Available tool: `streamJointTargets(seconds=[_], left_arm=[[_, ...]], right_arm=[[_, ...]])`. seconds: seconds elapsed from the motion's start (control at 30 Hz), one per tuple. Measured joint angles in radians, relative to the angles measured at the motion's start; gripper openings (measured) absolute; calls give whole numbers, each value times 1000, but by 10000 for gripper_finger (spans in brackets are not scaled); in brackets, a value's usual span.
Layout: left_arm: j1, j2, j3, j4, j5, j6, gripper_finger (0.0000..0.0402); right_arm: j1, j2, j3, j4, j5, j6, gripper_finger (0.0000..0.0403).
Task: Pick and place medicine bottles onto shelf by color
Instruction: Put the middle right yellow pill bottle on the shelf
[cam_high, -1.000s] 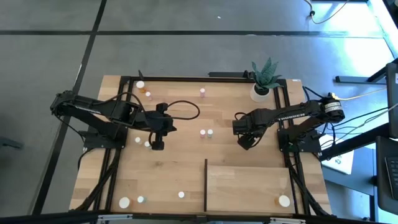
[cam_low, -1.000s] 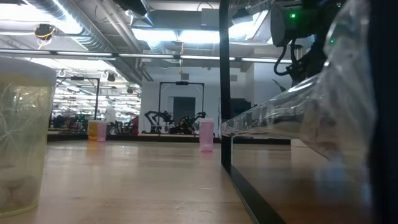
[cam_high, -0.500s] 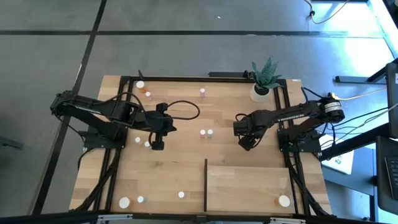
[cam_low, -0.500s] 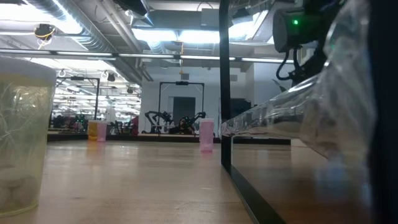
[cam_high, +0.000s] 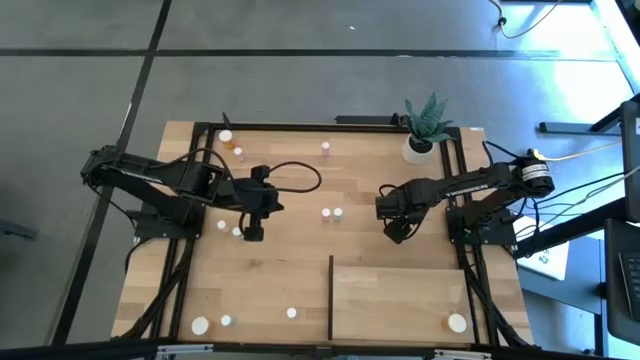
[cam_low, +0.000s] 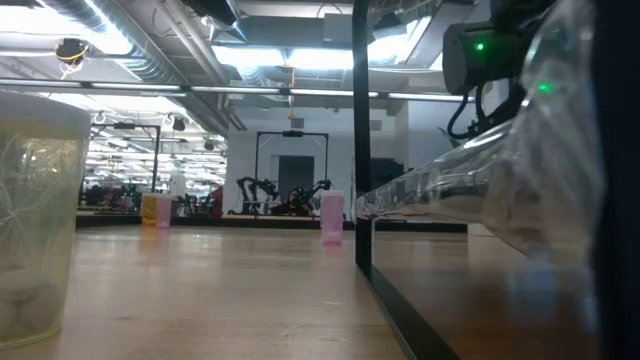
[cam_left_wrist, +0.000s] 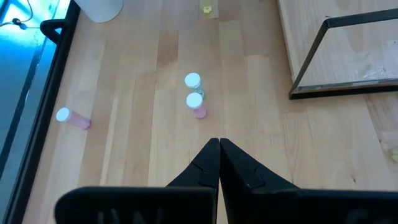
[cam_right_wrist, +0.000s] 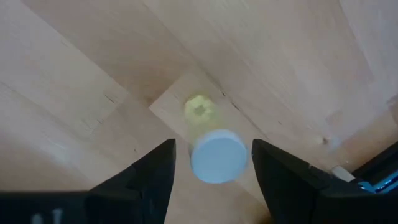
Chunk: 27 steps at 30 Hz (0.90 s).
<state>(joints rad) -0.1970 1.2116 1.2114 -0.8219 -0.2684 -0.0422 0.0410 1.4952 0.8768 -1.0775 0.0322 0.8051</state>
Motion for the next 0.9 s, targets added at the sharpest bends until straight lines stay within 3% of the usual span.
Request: streamJointTargets(seconds=[0.5,0.9], left_arm=[[0,0,0,0,0,0,0],[0,0,0,0,0,1,0]], right_arm=[[0,0,0,2,27,2,141],[3,0,53,-15,27,-8,135]])
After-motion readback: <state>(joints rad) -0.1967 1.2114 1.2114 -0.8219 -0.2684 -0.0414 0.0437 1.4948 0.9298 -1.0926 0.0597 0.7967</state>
